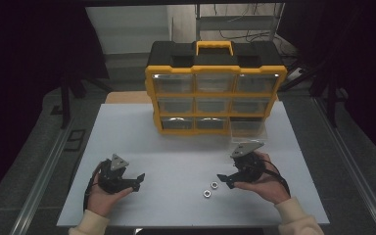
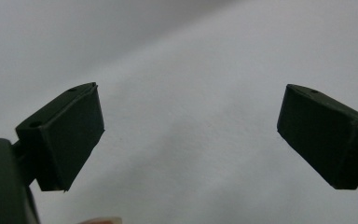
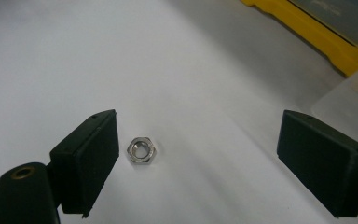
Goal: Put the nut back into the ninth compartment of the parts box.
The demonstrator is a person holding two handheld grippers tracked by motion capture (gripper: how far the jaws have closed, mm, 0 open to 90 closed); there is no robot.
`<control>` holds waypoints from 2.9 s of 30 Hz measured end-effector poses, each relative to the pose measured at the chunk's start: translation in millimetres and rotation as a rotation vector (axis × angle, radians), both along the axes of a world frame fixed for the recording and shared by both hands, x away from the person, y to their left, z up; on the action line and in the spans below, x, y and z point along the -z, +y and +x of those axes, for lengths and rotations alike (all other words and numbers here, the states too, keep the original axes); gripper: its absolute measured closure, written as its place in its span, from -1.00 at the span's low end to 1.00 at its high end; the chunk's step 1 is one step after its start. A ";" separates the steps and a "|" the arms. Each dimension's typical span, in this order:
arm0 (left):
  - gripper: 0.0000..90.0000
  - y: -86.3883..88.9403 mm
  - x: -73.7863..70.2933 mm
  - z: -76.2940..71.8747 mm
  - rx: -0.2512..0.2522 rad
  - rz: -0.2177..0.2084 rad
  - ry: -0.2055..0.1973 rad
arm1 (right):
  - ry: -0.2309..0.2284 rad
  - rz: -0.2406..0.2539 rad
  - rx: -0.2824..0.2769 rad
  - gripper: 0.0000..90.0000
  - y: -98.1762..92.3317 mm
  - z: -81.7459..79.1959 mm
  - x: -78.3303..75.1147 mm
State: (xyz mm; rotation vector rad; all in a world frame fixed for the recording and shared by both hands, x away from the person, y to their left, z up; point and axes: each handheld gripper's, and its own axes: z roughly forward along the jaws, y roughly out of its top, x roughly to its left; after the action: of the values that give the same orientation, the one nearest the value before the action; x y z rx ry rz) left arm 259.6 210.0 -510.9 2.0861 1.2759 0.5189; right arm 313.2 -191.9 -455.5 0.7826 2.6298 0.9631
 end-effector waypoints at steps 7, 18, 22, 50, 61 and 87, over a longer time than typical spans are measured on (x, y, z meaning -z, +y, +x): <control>-0.83 0.2 0.4 0.3 0.000 0.001 0.001 | 0.005 -0.026 -0.008 -0.69 9.7 0.4 4.9; -0.83 0.2 0.6 0.3 0.001 0.003 0.002 | 0.014 -0.045 -0.018 -0.66 20.7 1.0 9.5; -0.83 0.3 0.7 0.4 0.000 0.003 0.002 | 0.013 -0.045 -0.019 -0.63 23.4 1.4 9.6; -0.83 0.0 0.6 0.2 0.003 0.005 0.002 | 0.024 -0.157 -0.027 -0.52 42.0 2.0 24.3; -0.83 -0.6 1.2 0.4 0.006 0.007 0.003 | 0.038 -0.224 -0.025 -0.42 46.0 3.3 36.7; -0.82 0.4 1.4 0.4 0.004 0.010 0.003 | 0.081 -0.259 -0.088 -0.19 47.5 0.8 45.6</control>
State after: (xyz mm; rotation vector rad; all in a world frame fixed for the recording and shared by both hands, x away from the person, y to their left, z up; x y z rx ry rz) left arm 260.0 210.4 -512.3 2.0976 1.2732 0.5212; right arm 314.0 -144.4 -501.1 0.6607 2.8038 0.6031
